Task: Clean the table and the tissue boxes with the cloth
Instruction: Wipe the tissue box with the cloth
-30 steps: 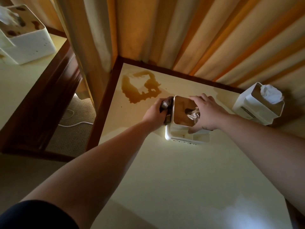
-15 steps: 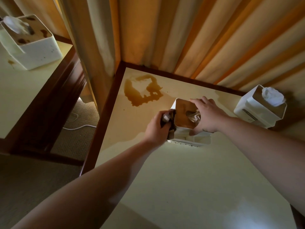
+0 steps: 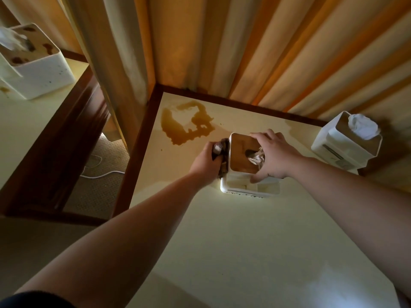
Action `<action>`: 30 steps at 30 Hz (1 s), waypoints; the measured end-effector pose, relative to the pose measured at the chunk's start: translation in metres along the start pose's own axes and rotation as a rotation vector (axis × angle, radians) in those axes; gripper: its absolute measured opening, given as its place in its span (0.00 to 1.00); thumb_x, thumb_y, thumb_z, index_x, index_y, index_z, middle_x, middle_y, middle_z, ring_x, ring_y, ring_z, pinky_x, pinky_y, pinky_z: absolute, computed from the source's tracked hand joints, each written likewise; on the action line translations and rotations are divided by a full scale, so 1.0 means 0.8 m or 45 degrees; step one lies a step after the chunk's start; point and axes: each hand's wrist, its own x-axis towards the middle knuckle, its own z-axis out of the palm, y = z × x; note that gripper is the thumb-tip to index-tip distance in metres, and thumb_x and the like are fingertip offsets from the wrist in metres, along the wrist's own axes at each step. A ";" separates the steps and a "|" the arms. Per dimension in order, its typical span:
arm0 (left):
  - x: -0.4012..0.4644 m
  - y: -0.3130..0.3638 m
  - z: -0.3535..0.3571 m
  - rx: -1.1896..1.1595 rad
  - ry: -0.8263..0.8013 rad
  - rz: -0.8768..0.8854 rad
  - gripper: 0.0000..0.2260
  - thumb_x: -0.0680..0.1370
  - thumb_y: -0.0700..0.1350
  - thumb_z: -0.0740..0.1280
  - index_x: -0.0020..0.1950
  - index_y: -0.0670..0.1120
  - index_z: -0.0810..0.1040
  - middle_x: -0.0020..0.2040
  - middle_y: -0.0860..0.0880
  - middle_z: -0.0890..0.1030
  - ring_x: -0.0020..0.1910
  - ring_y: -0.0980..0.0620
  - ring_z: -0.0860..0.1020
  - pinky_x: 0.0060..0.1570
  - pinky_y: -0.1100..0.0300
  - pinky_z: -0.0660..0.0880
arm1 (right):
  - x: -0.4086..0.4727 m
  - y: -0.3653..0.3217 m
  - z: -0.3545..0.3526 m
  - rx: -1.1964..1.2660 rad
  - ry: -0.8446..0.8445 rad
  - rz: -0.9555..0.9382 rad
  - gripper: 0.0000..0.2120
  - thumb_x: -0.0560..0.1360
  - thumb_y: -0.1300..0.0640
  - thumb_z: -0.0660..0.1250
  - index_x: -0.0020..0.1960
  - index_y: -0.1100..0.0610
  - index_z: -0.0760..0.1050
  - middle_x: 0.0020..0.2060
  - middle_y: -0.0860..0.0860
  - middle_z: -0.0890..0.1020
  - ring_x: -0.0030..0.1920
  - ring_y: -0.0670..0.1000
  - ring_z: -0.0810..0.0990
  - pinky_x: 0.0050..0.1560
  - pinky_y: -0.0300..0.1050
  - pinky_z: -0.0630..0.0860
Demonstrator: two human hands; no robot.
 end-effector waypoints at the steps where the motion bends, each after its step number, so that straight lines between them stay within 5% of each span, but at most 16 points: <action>1: -0.011 -0.005 0.002 -0.020 0.000 -0.009 0.11 0.84 0.45 0.61 0.66 0.53 0.72 0.45 0.55 0.80 0.40 0.57 0.80 0.33 0.63 0.74 | 0.000 0.000 0.001 0.000 0.003 0.000 0.69 0.49 0.32 0.84 0.81 0.43 0.51 0.68 0.47 0.63 0.70 0.55 0.63 0.60 0.54 0.75; 12: -0.003 0.033 -0.011 -0.119 0.080 0.124 0.10 0.84 0.43 0.63 0.66 0.52 0.73 0.51 0.55 0.79 0.48 0.57 0.79 0.42 0.63 0.79 | 0.000 0.004 0.000 0.033 -0.024 -0.008 0.68 0.51 0.34 0.86 0.82 0.44 0.53 0.68 0.48 0.62 0.70 0.58 0.63 0.68 0.61 0.73; 20: 0.045 0.027 -0.013 -0.031 -0.029 -0.036 0.08 0.84 0.45 0.61 0.63 0.51 0.74 0.50 0.50 0.82 0.50 0.50 0.81 0.45 0.55 0.78 | 0.002 0.004 0.003 0.051 -0.014 -0.002 0.68 0.52 0.35 0.86 0.82 0.42 0.51 0.70 0.48 0.62 0.71 0.56 0.61 0.66 0.60 0.74; 30: -0.057 -0.009 0.007 -0.069 -0.047 -0.072 0.07 0.85 0.42 0.60 0.63 0.49 0.70 0.43 0.48 0.81 0.34 0.56 0.80 0.29 0.63 0.78 | -0.002 0.004 0.005 0.025 0.005 -0.026 0.68 0.50 0.35 0.85 0.81 0.42 0.51 0.65 0.46 0.62 0.69 0.54 0.61 0.60 0.54 0.74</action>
